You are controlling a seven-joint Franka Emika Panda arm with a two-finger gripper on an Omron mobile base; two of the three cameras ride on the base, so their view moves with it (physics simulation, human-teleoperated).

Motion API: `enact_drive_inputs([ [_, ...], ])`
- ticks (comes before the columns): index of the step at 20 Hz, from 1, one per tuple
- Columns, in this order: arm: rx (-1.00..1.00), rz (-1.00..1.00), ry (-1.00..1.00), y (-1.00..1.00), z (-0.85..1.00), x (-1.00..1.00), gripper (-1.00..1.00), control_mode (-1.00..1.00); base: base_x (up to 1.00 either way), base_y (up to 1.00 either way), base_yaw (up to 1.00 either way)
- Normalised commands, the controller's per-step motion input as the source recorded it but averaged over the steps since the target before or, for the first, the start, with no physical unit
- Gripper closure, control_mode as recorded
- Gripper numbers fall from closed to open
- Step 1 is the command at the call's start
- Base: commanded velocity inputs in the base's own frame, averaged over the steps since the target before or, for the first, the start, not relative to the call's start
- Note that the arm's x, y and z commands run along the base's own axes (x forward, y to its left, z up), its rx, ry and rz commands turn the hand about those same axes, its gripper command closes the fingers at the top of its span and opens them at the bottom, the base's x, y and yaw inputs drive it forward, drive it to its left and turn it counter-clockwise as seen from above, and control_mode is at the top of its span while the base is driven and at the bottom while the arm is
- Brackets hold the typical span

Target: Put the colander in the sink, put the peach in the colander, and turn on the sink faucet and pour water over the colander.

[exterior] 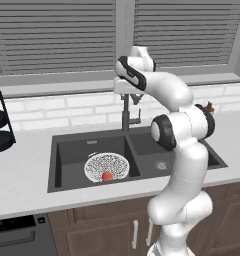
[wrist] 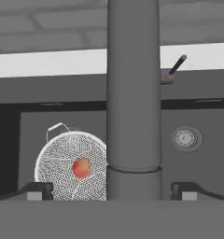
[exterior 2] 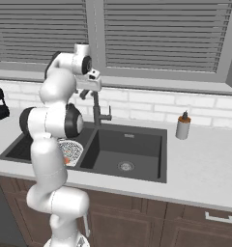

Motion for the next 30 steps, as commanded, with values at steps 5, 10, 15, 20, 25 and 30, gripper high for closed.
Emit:
enact_drive_inputs([
  [5,0.06,-0.01,0.2,0.47,-0.53,0.0,-1.0,-1.0,0.0,0.0,0.0],
  [10,0.08,-0.08,0.17,0.72,-0.59,-0.06,-1.0,-1.0,0.0,0.0,0.0],
  [15,0.07,-0.11,0.11,0.84,-0.53,-0.03,-1.0,-1.0,0.0,0.0,0.0],
  [20,0.05,-0.12,0.1,0.82,-0.51,0.0,-1.0,-1.0,0.0,0.0,0.0],
  [25,0.04,-0.13,0.1,0.78,-0.45,0.0,-1.0,-1.0,0.0,0.0,0.0],
  [30,0.03,-0.15,0.09,0.8,-0.39,0.0,-1.0,-1.0,0.0,0.0,0.0],
])
